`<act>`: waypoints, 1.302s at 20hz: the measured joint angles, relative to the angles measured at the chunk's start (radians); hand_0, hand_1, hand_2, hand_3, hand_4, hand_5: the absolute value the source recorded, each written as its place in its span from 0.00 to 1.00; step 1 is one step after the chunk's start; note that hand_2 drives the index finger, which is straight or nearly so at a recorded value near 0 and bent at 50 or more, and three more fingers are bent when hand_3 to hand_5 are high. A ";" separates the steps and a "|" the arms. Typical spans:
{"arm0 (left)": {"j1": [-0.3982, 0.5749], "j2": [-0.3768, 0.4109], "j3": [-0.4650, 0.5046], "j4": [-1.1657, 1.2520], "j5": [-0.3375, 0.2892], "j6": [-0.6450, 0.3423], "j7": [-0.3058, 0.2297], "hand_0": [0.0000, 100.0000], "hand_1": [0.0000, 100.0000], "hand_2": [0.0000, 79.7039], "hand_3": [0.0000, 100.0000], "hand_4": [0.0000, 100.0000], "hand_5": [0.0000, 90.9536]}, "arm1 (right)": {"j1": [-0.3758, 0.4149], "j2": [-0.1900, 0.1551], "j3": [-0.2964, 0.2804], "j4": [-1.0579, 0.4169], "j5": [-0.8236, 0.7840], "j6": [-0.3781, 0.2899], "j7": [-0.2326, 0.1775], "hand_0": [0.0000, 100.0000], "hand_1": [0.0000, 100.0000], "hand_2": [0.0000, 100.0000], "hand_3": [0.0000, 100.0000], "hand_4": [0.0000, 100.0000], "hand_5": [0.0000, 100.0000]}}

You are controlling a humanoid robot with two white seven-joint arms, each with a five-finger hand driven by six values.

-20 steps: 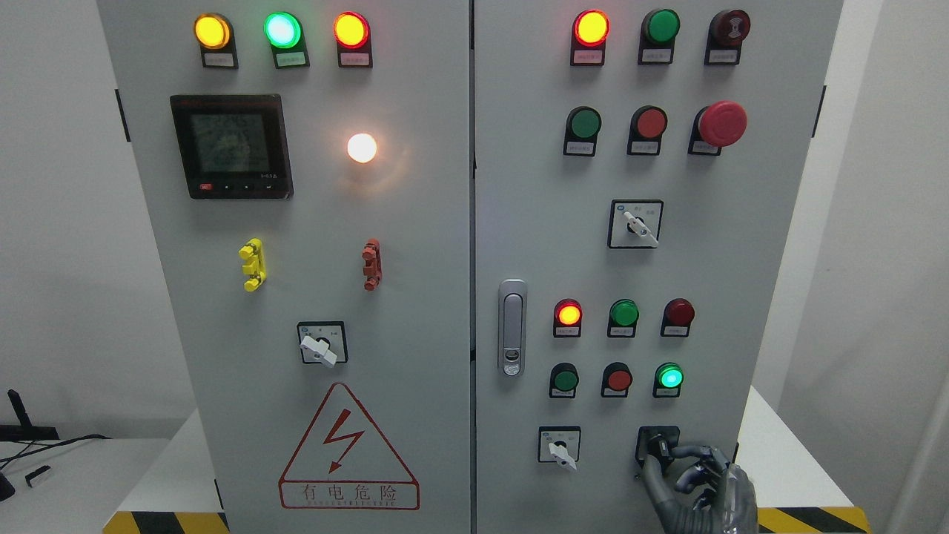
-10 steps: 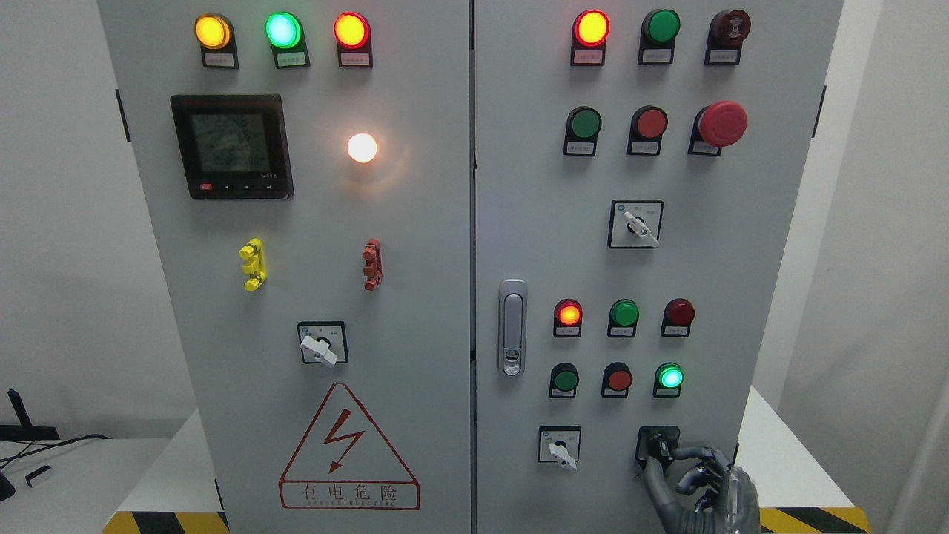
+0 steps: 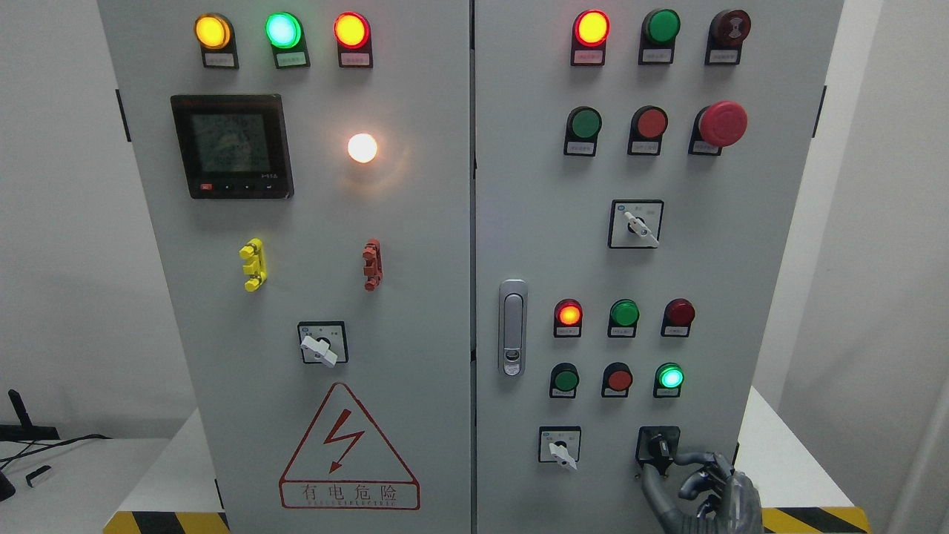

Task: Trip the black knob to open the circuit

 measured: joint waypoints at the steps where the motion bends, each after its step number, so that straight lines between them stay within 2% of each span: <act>1: 0.000 0.000 0.000 0.000 0.000 0.000 0.000 0.12 0.39 0.00 0.00 0.00 0.00 | 0.001 0.000 -0.003 0.000 0.000 0.000 0.000 0.01 0.82 0.54 0.87 0.85 0.90; 3: 0.000 0.000 0.000 0.000 0.000 0.000 0.000 0.12 0.39 0.00 0.00 0.00 0.00 | 0.007 -0.002 -0.010 0.000 0.000 -0.005 0.000 0.00 0.82 0.54 0.87 0.85 0.90; 6: 0.000 0.000 0.000 0.000 0.000 0.000 0.000 0.12 0.39 0.00 0.00 0.00 0.00 | 0.022 -0.004 -0.018 -0.003 -0.001 -0.052 0.003 0.00 0.81 0.53 0.87 0.85 0.91; 12: 0.000 0.000 0.000 0.000 0.000 0.000 0.000 0.12 0.39 0.00 0.00 0.00 0.00 | 0.097 -0.008 -0.028 -0.031 -0.007 -0.143 0.015 0.01 0.71 0.49 0.87 0.83 0.84; 14: 0.000 0.000 0.000 0.000 0.000 0.000 0.000 0.12 0.39 0.00 0.00 0.00 0.00 | 0.134 -0.010 -0.031 -0.045 -0.014 -0.183 0.038 0.05 0.61 0.47 0.76 0.70 0.72; 15: 0.000 0.000 0.000 0.000 0.000 0.000 0.000 0.12 0.39 0.00 0.00 0.00 0.00 | 0.150 -0.011 -0.032 -0.054 -0.021 -0.211 0.060 0.06 0.58 0.47 0.72 0.67 0.69; 17: 0.000 0.000 0.000 0.000 0.000 0.000 0.000 0.12 0.39 0.00 0.00 0.00 0.00 | 0.200 -0.015 -0.034 -0.076 -0.046 -0.255 0.104 0.12 0.47 0.42 0.61 0.56 0.56; 19: 0.000 0.000 0.000 0.000 0.000 0.000 0.000 0.12 0.39 0.00 0.00 0.00 0.00 | 0.243 -0.021 -0.034 -0.100 -0.066 -0.281 0.139 0.15 0.40 0.32 0.49 0.44 0.44; 21: 0.000 0.000 0.000 0.000 0.000 0.000 0.000 0.12 0.39 0.00 0.00 0.00 0.00 | 0.287 -0.034 -0.034 -0.126 -0.091 -0.314 0.169 0.16 0.35 0.17 0.36 0.32 0.32; 23: 0.000 0.000 0.000 0.000 0.000 0.000 0.000 0.12 0.39 0.00 0.00 0.00 0.00 | 0.333 -0.047 -0.033 -0.153 -0.122 -0.335 0.215 0.15 0.23 0.03 0.22 0.19 0.21; 24: 0.000 0.000 0.000 0.000 0.000 0.000 0.000 0.12 0.39 0.00 0.00 0.00 0.00 | 0.352 -0.055 -0.032 -0.166 -0.148 -0.342 0.247 0.14 0.20 0.00 0.16 0.13 0.17; 26: 0.000 0.000 0.000 0.000 0.000 0.000 0.000 0.12 0.39 0.00 0.00 0.00 0.00 | 0.391 -0.077 -0.032 -0.194 -0.204 -0.349 0.298 0.11 0.15 0.00 0.10 0.08 0.11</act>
